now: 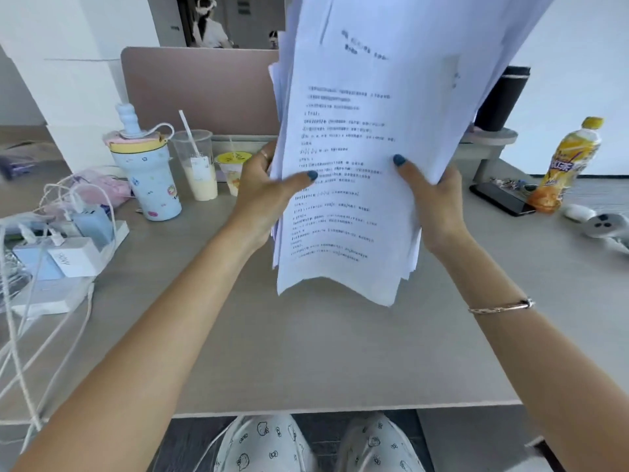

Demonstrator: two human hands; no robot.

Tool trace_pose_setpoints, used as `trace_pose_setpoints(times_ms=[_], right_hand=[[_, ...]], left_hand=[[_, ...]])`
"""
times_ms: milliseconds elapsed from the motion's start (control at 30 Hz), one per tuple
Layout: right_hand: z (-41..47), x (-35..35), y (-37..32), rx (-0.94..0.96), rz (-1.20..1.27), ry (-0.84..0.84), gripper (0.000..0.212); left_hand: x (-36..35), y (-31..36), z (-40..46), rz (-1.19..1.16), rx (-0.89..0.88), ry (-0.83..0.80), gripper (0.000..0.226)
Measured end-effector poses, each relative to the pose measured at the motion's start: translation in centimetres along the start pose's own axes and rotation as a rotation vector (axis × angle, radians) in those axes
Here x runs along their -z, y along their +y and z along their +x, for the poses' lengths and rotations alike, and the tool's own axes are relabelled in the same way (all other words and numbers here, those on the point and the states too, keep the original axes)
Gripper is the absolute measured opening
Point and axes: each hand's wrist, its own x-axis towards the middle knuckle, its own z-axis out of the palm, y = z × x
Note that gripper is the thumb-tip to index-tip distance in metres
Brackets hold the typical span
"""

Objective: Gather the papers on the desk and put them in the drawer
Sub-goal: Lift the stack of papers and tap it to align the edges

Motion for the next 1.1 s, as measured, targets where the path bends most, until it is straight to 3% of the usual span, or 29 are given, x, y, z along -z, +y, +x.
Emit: trace_pose_setpoints(times_ms=[67, 167, 300, 400, 467, 567, 667, 800, 900, 933, 1100], right_hand=[[-0.7, -0.6, -0.5, 0.053, -0.059, -0.002, 0.048], [-2.2, -0.5, 2.6, -0.056, -0.200, -0.024, 0.048], [-5.4, -0.7, 7.8, -0.285, -0.277, 0.023, 0.023], [-5.1, -1.4, 7.6, -0.220, -0.304, 0.015, 0.021], [-4.1, -1.6, 6.0, -0.140, -0.303, 0.014, 0.017], [-3.3, -1.0, 3.9, -0.125, -0.279, -0.007, 0.014], [-3.3, 0.0, 3.6, -0.167, -0.224, -0.078, 0.024], [-3.6, 0.9, 4.0, -0.177, -0.183, -0.042, 0.040], [-4.1, 0.8, 4.2, -0.133, -0.181, -0.012, 0.014], [-4.1, 0.7, 4.1, -0.116, -0.169, -0.003, 0.014], [-3.0, 0.6, 1.8, -0.034, -0.108, -0.056, 0.044]], left_hand=[[-0.1, -0.1, 0.1, 0.046, 0.023, -0.036, 0.041], [0.4, -3.4, -0.7, 0.084, 0.146, -0.035, 0.049], [0.2, -8.4, -3.8, 0.025, 0.281, 0.094, 0.030], [-0.1, -8.9, -4.1, 0.046, 0.196, 0.162, 0.022], [0.0, -7.9, -3.1, 0.088, 0.109, 0.196, 0.032], [0.1, -6.2, -2.1, 0.086, -0.003, 0.121, 0.047], [0.4, -5.5, -2.2, 0.029, 0.019, 0.088, 0.052], [1.0, -5.7, -2.2, 0.008, 0.073, 0.023, 0.049], [0.5, -5.6, -2.2, -0.008, 0.065, 0.005, 0.040], [0.2, -5.3, -2.2, -0.013, 0.049, 0.007, 0.039], [0.3, -3.6, -1.8, -0.083, 0.013, -0.044, 0.048]])
